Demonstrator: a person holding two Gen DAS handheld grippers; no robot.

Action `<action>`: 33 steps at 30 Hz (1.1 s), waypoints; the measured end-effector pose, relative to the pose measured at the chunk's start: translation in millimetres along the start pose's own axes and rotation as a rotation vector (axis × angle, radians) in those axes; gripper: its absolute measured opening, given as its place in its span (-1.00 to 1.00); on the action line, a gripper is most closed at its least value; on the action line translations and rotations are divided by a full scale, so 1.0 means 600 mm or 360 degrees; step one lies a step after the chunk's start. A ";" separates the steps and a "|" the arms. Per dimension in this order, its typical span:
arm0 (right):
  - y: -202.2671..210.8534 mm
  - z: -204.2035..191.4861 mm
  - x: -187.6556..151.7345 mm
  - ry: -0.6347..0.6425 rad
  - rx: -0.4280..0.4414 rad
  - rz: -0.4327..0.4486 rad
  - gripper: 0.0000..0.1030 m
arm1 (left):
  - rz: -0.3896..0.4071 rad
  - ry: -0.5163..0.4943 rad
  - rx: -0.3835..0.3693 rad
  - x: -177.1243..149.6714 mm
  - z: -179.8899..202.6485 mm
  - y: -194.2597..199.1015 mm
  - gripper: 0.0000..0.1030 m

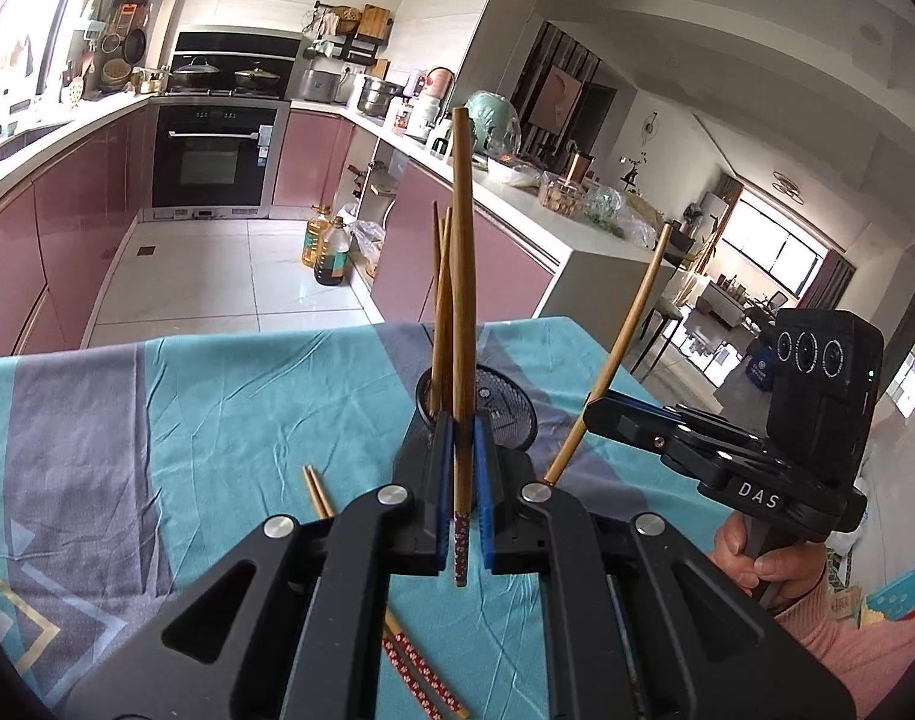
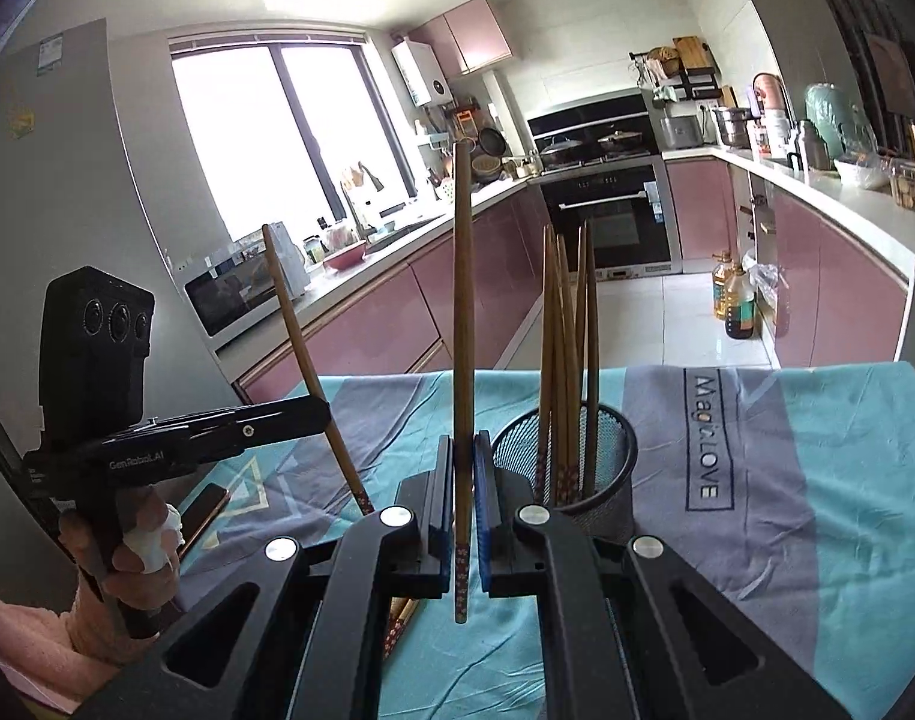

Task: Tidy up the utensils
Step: 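Lift the chopstick upright with the right tool over the cup while the left tool carries its own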

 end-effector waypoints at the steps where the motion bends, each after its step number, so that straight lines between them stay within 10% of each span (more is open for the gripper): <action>1: 0.003 0.003 0.005 0.0008 -0.0005 0.0008 -0.89 | 0.0005 -0.0005 -0.0003 0.004 0.003 0.001 -0.85; 33: 0.005 0.048 0.088 0.0128 -0.0159 0.0127 -0.89 | 0.0179 -0.0134 0.0004 0.088 0.081 -0.028 -0.85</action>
Point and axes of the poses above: each gripper's, at about its wrist camera, not at the fingertips, and y roughly against the way its jaws point, z to its right, x to its top, the point moved 9 cm from there along -y, roughly the way its jaws point, and after that the axes turned 15 degrees about y, right-handed, at the moved point
